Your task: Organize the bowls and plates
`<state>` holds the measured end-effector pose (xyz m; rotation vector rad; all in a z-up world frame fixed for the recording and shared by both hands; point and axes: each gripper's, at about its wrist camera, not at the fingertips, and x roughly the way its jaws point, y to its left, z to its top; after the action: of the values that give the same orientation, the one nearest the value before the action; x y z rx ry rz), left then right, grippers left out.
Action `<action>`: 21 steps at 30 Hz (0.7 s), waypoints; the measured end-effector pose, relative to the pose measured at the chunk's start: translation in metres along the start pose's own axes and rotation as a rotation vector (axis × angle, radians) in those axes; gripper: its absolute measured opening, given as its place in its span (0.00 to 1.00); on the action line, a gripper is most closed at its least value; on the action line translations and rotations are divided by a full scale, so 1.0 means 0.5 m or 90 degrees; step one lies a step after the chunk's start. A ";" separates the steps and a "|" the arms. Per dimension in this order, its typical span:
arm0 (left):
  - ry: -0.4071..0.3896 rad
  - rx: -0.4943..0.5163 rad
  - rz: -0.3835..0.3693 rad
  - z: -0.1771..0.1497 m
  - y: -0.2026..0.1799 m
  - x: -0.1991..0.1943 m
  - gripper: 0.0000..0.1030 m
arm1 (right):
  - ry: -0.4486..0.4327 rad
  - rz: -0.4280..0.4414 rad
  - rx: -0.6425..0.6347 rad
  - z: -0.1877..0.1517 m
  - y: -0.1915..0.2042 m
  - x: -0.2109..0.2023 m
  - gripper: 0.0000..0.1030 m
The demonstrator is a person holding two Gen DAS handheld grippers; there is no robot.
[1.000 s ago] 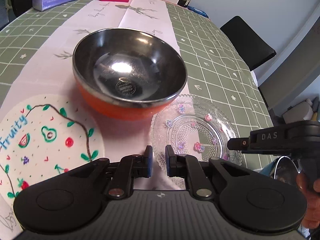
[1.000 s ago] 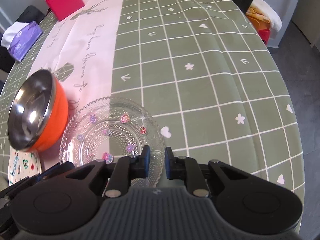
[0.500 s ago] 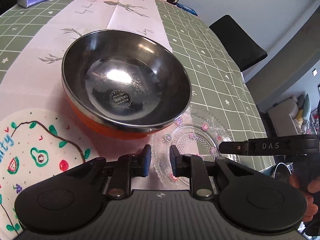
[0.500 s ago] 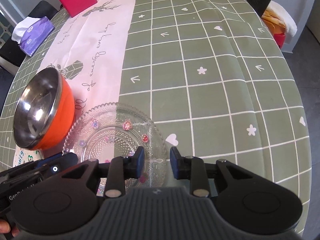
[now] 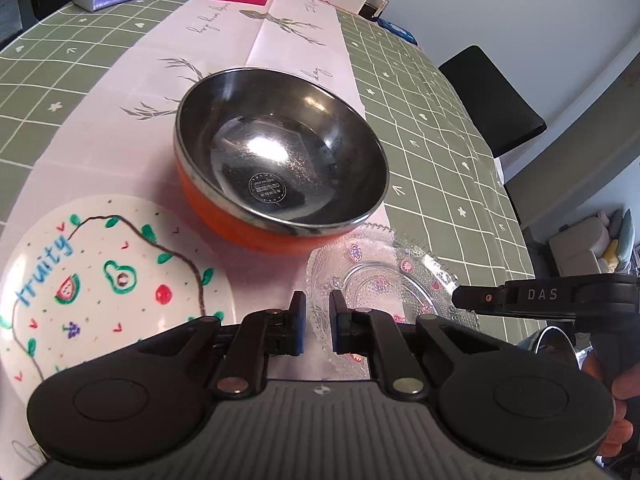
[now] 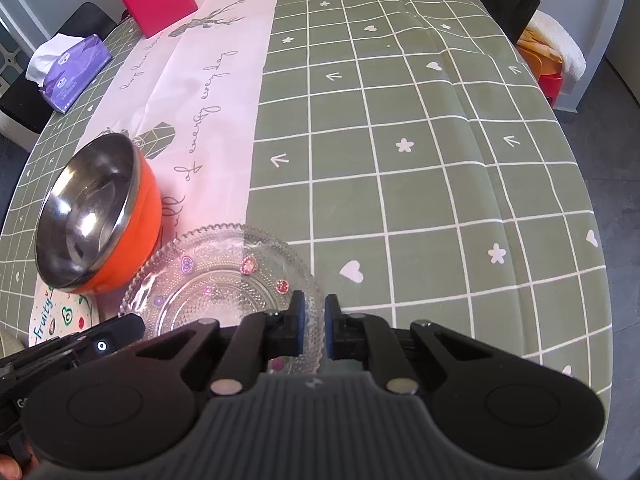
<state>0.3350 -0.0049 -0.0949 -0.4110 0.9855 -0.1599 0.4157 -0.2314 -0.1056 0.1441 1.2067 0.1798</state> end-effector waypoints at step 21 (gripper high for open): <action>-0.060 -0.018 0.009 -0.070 0.057 -0.168 0.11 | -0.019 0.029 -0.064 -0.102 0.113 -0.088 0.06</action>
<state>0.2584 0.0385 -0.0582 -0.4332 0.8993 -0.1127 0.3495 -0.1848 -0.0714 0.0866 1.1624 0.2758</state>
